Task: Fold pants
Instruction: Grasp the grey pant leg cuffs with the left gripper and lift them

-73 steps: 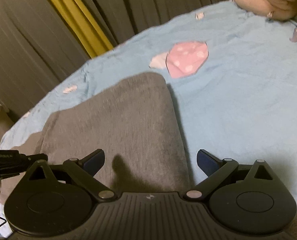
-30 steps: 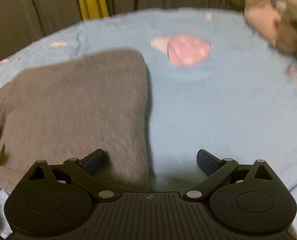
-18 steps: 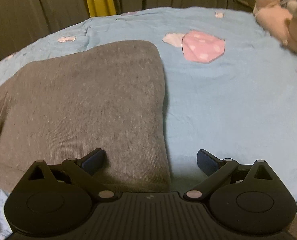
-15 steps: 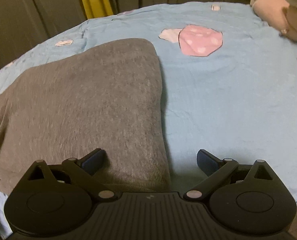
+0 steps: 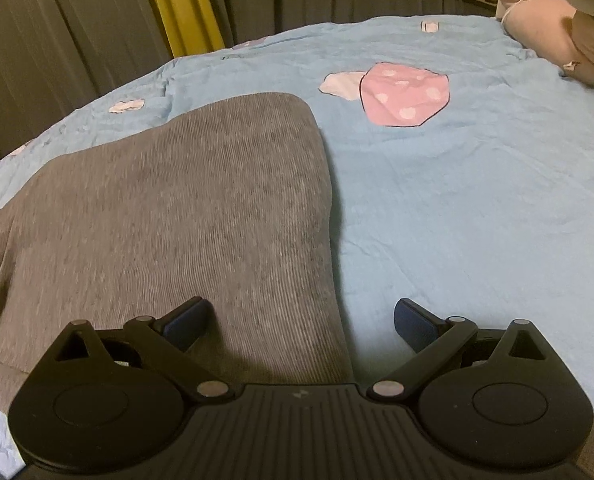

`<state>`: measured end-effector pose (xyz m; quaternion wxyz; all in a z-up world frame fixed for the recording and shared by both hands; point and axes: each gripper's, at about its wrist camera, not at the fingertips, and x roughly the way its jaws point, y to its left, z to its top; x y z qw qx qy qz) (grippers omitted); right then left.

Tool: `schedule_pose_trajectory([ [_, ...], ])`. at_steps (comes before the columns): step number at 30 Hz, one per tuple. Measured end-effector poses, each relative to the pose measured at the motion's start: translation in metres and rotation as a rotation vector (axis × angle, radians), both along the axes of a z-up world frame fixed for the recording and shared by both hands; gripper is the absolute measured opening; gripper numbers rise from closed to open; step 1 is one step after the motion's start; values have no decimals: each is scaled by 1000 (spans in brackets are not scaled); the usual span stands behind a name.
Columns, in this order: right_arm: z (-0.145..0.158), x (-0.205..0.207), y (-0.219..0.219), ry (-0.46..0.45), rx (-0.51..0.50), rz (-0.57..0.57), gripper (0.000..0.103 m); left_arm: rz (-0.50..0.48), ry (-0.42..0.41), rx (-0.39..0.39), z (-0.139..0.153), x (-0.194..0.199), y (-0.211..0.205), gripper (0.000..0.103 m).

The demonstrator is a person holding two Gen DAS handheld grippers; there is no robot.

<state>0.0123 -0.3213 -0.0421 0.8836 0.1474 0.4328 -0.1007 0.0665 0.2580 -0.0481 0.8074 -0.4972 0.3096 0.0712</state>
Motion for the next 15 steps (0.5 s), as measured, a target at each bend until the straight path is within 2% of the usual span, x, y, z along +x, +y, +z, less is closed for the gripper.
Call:
schedule_pose_trajectory([
  [4, -1, 1, 1, -5, -3, -4, 99, 12, -36, -67, -11, 3, 19, 95],
  [7, -1, 3, 2, -12, -9, -7, 99, 5, 5, -49, -16, 10, 23, 87],
  [11, -1, 3, 2, -15, -14, -8, 99, -11, -24, -78, -21, 16, 31, 82],
  [13, -1, 3, 2, -16, -14, -10, 99, -8, -1, -72, -24, 25, 34, 79],
  [15, -1, 4, 3, -16, -17, -12, 99, -8, 24, -62, -29, 32, 37, 68],
])
